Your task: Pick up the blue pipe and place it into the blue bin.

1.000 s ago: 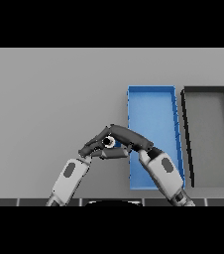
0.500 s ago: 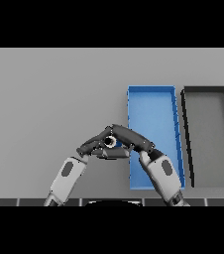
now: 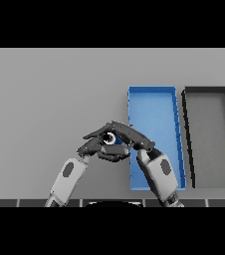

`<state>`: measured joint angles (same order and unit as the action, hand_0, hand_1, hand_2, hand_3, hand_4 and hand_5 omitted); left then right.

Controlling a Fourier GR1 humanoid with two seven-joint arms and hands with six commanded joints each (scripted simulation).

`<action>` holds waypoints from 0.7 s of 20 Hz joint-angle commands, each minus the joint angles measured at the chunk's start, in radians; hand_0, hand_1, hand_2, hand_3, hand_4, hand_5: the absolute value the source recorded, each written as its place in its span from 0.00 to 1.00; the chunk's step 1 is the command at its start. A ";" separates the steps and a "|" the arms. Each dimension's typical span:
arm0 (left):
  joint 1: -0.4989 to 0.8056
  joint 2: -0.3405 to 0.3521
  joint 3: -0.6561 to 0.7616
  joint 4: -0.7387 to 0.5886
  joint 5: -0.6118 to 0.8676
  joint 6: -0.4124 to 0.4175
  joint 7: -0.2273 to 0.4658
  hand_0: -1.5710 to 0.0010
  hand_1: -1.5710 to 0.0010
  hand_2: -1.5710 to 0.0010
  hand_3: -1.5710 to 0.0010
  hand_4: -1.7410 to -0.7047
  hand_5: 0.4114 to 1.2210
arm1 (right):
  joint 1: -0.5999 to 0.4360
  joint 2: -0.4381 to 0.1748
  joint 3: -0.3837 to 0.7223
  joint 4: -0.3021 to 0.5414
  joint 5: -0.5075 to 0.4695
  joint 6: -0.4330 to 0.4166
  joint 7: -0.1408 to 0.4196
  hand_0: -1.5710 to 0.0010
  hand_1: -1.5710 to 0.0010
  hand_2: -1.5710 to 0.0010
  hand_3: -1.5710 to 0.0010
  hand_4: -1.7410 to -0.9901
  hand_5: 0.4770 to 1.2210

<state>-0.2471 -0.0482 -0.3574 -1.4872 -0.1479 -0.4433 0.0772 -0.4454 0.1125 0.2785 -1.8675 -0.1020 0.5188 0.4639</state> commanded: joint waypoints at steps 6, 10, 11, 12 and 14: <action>0.001 0.006 0.000 -0.005 0.003 0.010 0.004 1.00 1.00 1.00 1.00 0.75 0.08 | -0.195 -0.054 -0.133 0.013 -0.247 -0.131 0.145 0.00 0.00 0.00 0.00 0.33 1.00; 0.023 0.020 -0.012 -0.029 0.000 -0.002 0.009 1.00 1.00 1.00 1.00 0.76 0.08 | -0.399 -0.152 -0.242 0.053 -0.359 -0.267 0.128 0.00 0.00 0.00 0.00 0.32 1.00; 0.022 0.019 -0.013 -0.030 -0.005 0.003 0.009 1.00 1.00 1.00 1.00 0.76 0.07 | -0.440 -0.173 -0.282 0.072 -0.356 -0.294 0.131 0.00 0.00 0.00 0.00 0.32 1.00; 0.025 0.026 -0.014 -0.044 0.000 -0.004 -0.001 1.00 1.00 1.00 1.00 0.77 0.07 | -0.464 -0.198 -0.316 0.100 -0.338 -0.302 0.119 0.00 0.00 0.00 0.00 0.32 1.00; 0.029 0.034 -0.009 -0.047 0.000 -0.003 0.001 1.00 1.00 1.00 1.00 0.76 0.07 | -0.478 -0.236 -0.361 0.141 -0.307 -0.286 0.103 0.00 0.00 0.00 0.00 0.32 1.00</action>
<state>-0.2181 -0.0141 -0.3666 -1.5342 -0.1477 -0.4462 0.0765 -0.9237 -0.1244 -0.0834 -1.7266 -0.4075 0.2344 0.5667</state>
